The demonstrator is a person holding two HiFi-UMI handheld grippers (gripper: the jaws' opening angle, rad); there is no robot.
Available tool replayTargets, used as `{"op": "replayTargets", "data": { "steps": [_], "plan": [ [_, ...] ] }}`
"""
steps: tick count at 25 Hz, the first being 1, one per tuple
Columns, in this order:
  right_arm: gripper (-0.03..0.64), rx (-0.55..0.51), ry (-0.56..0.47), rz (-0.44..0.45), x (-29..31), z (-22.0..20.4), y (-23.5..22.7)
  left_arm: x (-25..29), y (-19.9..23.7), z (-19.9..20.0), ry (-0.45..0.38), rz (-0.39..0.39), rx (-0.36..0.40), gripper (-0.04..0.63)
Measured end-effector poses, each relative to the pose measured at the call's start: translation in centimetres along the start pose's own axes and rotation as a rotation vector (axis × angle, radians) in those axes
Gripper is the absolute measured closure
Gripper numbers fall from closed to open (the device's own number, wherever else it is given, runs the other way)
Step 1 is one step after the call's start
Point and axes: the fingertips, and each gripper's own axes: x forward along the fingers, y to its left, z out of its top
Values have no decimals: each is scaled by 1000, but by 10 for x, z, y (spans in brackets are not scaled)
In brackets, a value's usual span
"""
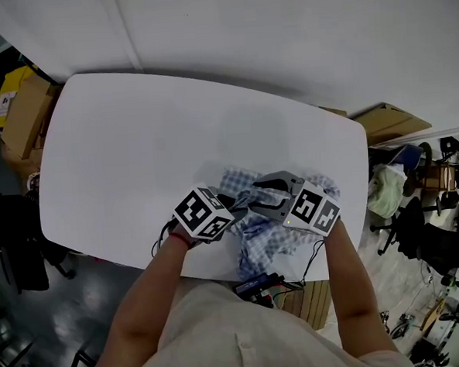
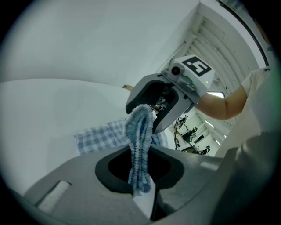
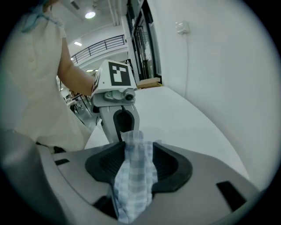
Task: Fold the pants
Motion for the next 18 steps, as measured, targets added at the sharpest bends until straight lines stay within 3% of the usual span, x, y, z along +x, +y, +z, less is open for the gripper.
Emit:
{"op": "replayTargets", "data": {
  "steps": [4, 8, 13, 16, 18],
  "plan": [
    [345, 37, 22, 107, -9, -5, 5, -30, -15, 9, 31, 22, 51, 523],
    [339, -39, 71, 230, -13, -1, 15, -60, -31, 26, 27, 46, 85, 523],
    [339, -122, -61, 330, -15, 61, 36, -94, -39, 35, 85, 89, 87, 523],
    [344, -158, -94, 309, -12, 85, 34, -109, -31, 37, 79, 112, 46, 523],
    [564, -170, -104, 292, -11, 92, 26, -118, -26, 36, 59, 115, 31, 523]
  ]
}}
